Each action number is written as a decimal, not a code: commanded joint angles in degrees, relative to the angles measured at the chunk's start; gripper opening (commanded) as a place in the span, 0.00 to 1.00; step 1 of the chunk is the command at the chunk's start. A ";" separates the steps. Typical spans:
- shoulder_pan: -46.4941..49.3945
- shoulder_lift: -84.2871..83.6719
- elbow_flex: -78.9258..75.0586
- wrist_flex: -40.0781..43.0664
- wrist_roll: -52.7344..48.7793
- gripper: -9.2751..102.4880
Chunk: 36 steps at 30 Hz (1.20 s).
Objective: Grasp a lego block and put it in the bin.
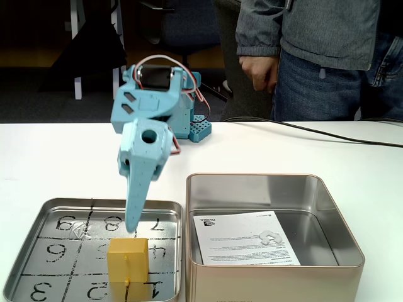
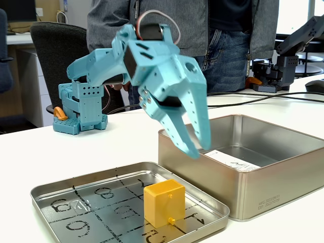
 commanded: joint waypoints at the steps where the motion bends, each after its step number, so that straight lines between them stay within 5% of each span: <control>1: 1.76 7.73 -1.93 3.69 3.78 0.08; 11: 0.88 11.87 -1.85 12.22 2.29 0.10; 24: 1.93 9.93 -1.49 17.23 1.49 0.34; 36: 2.20 10.37 4.48 17.23 0.70 0.33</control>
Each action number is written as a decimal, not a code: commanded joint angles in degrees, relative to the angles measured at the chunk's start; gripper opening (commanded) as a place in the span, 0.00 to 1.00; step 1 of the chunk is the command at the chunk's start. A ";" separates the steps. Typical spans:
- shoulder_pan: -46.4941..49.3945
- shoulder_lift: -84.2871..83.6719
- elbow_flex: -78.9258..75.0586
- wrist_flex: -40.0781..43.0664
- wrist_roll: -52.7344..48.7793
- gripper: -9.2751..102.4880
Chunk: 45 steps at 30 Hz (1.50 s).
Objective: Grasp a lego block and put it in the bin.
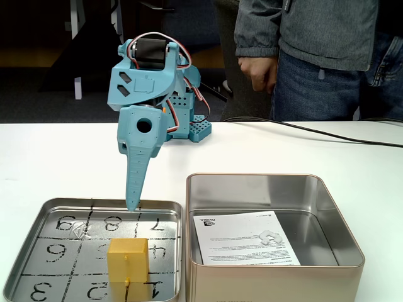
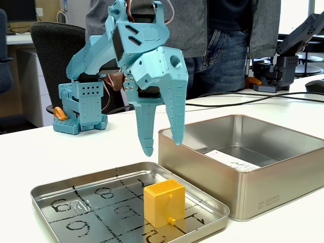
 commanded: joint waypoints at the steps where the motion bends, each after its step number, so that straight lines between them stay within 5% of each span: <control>1: 1.14 2.55 -0.44 -0.97 0.44 0.34; 26: 1.32 -11.07 -0.35 -11.16 -4.83 0.38; 36: 1.32 -12.04 -1.67 -7.82 -2.72 0.10; 45: 1.58 -11.60 -6.94 -4.92 -2.55 0.08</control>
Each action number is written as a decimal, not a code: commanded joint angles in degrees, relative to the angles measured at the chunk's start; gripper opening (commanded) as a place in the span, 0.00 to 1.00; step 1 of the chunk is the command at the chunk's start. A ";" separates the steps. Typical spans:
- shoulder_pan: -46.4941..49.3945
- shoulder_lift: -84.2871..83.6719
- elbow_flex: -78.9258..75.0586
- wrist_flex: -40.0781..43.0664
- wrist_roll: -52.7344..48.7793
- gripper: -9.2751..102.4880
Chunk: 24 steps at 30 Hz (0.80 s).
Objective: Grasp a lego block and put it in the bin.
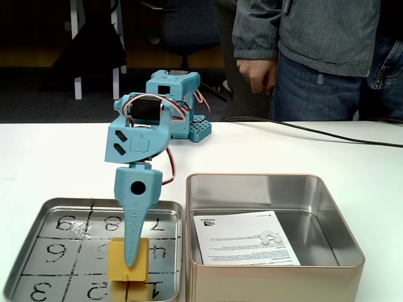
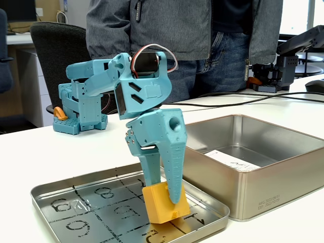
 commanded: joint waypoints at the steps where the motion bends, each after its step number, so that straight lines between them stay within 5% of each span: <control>1: 1.05 5.01 -2.64 0.44 0.88 0.08; 12: 0.00 24.35 -2.20 0.44 4.13 0.08; 18: -11.78 36.30 6.77 8.09 3.34 0.08; 24: -22.85 29.79 6.24 15.38 0.62 0.08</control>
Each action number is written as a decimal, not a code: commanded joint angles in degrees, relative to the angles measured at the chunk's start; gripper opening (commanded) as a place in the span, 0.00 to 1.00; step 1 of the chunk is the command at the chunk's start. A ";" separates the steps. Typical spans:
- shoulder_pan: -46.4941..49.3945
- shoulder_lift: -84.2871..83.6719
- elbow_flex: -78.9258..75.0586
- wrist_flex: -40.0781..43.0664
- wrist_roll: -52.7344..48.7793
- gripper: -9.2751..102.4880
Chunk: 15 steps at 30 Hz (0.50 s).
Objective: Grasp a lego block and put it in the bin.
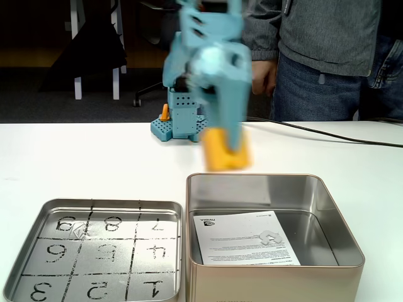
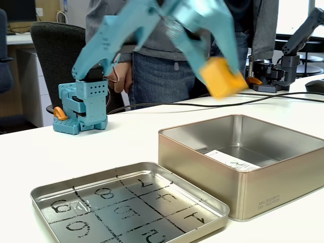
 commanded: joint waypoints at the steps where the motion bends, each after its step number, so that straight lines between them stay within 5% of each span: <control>1: -5.19 -1.67 -1.49 1.85 -1.14 0.08; 15: -2.81 -21.36 -9.93 4.13 0.53 0.08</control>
